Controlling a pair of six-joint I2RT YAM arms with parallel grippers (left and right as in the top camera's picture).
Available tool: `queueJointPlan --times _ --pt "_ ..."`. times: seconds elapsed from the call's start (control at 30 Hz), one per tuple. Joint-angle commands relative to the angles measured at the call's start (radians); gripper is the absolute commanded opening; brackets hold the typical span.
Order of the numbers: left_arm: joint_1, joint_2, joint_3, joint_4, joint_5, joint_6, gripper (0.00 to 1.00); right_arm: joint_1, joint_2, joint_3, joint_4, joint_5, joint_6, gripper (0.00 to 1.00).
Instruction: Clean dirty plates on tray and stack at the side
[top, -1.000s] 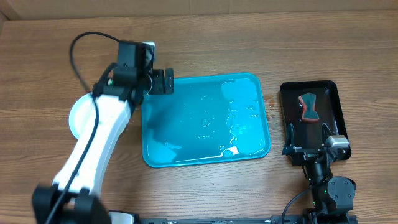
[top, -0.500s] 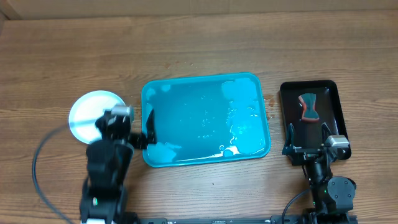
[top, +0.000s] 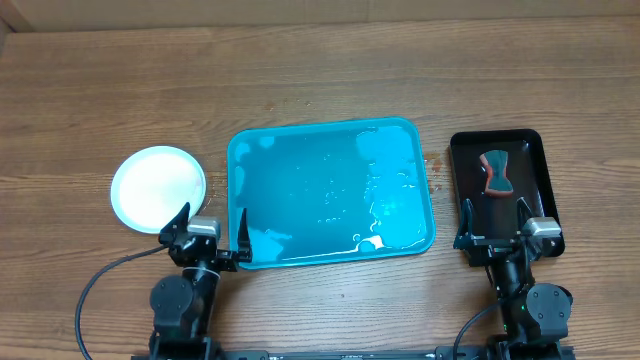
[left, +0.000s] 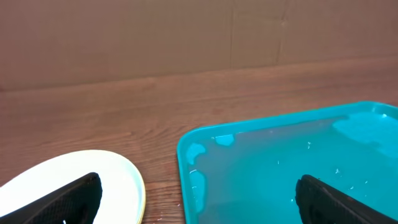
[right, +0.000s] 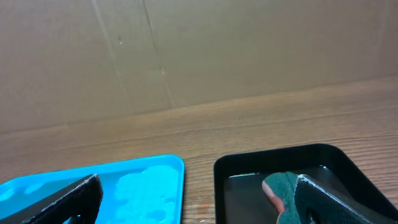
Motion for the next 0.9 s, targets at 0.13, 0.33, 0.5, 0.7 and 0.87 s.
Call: queueJointPlan --times 0.13,0.33,0.5,0.7,0.87 --pt "0.007 -0.101 -0.012 -0.075 0.003 0.133 1.0 0.006 -0.009 -0.01 0.005 -0.005 0.004 1.0" --pt "0.007 -0.203 -0.011 -0.125 0.0 0.145 1.0 0.006 -0.009 -0.01 0.005 -0.005 0.004 1.0" --pt "0.008 -0.201 -0.011 -0.124 0.003 0.145 1.0 0.006 -0.009 -0.01 0.005 -0.005 0.004 1.0" --pt "0.008 -0.201 -0.011 -0.124 0.003 0.145 1.0 0.006 -0.009 -0.01 0.005 -0.005 0.004 1.0" --pt "0.008 -0.201 -0.011 -0.124 0.003 0.145 1.0 0.006 -0.009 -0.01 0.005 -0.005 0.004 1.0"
